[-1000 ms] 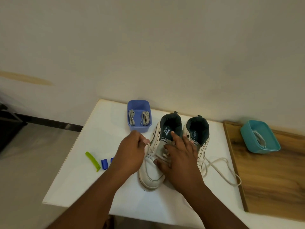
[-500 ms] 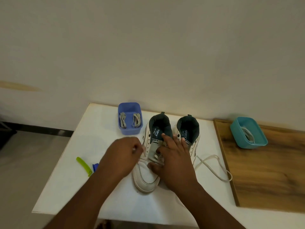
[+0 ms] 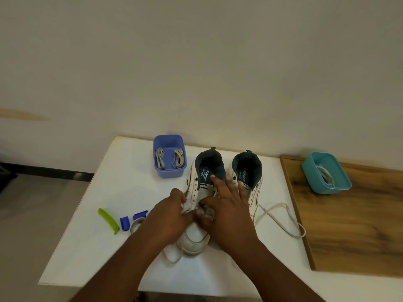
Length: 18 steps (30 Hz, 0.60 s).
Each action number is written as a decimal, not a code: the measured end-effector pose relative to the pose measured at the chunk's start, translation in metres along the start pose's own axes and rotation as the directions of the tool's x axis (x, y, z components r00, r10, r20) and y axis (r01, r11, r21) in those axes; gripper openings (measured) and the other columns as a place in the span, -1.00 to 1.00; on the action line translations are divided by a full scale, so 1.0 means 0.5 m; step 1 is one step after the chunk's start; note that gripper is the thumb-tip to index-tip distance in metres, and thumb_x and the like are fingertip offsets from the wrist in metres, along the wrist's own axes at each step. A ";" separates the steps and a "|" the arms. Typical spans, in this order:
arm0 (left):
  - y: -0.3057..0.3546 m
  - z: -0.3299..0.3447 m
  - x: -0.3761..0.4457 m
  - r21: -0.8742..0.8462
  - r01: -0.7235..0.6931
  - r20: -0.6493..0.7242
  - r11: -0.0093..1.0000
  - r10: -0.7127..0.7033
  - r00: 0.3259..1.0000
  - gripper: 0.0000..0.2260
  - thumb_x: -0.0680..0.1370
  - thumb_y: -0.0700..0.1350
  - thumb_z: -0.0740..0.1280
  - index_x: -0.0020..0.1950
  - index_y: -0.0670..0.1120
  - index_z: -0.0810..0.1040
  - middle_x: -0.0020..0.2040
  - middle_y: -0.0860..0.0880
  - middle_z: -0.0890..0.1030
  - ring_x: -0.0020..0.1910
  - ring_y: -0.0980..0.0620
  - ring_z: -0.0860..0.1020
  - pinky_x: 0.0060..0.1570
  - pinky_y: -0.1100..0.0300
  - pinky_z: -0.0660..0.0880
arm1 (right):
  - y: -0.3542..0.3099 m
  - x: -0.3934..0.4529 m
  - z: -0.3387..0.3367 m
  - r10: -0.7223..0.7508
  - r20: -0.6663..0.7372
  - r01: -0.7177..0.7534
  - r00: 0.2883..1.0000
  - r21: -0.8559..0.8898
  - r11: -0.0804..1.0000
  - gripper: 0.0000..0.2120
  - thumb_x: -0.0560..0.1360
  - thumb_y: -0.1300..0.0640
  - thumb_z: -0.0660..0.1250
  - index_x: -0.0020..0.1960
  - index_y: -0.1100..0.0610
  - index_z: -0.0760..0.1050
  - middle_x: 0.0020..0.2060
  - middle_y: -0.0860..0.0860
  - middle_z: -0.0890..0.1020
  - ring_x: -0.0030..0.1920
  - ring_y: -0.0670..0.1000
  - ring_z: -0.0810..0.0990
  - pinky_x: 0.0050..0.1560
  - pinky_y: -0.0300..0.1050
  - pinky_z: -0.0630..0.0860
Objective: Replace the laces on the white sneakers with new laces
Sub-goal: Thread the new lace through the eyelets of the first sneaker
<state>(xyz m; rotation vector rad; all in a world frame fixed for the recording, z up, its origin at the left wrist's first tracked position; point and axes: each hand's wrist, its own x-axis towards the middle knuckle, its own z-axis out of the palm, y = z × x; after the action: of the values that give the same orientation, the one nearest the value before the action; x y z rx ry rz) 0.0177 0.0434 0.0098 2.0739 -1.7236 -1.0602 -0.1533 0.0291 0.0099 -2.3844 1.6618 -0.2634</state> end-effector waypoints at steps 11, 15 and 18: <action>0.040 -0.067 -0.019 -0.495 -0.163 -0.514 0.853 -0.136 0.847 -0.74 0.60 -0.17 0.23 -0.29 -0.16 0.35 -0.39 -0.06 0.37 -0.40 0.09 0.30 -0.33 0.09 0.28 | -0.008 -0.002 -0.015 0.026 0.086 -0.028 0.996 0.019 0.999 -0.60 0.53 -0.31 0.32 0.32 -0.24 0.55 0.65 -0.12 0.02 0.65 0.11 -0.14 0.54 0.18 -0.42; 0.039 -0.046 -0.015 -0.257 -0.118 -0.388 0.959 0.009 0.922 -0.68 0.60 0.02 0.30 -0.28 -0.12 0.41 -0.37 -0.08 0.46 -0.37 0.06 0.41 -0.33 0.13 0.34 | -0.005 -0.004 -0.016 0.017 0.091 -0.017 0.996 0.003 1.000 -0.61 0.53 -0.29 0.32 0.31 -0.21 0.56 0.65 -0.11 0.02 0.65 0.11 -0.13 0.56 0.20 -0.37; 0.023 -0.047 -0.005 -0.126 -0.080 -0.381 0.989 0.027 0.924 -0.62 0.53 0.20 0.38 -0.28 -0.04 0.40 -0.37 0.00 0.45 -0.37 0.06 0.40 -0.35 0.17 0.32 | -0.006 -0.005 -0.017 0.010 0.084 -0.012 0.996 0.019 1.000 -0.64 0.54 -0.28 0.32 0.28 -0.21 0.59 0.65 -0.10 0.04 0.65 0.12 -0.12 0.55 0.19 -0.38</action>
<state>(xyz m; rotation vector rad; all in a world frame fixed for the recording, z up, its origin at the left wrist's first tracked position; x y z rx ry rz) 0.0248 0.0365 0.0343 1.9732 -1.4610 -0.6822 -0.1539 0.0319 0.0189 -2.3379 1.6271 -0.1747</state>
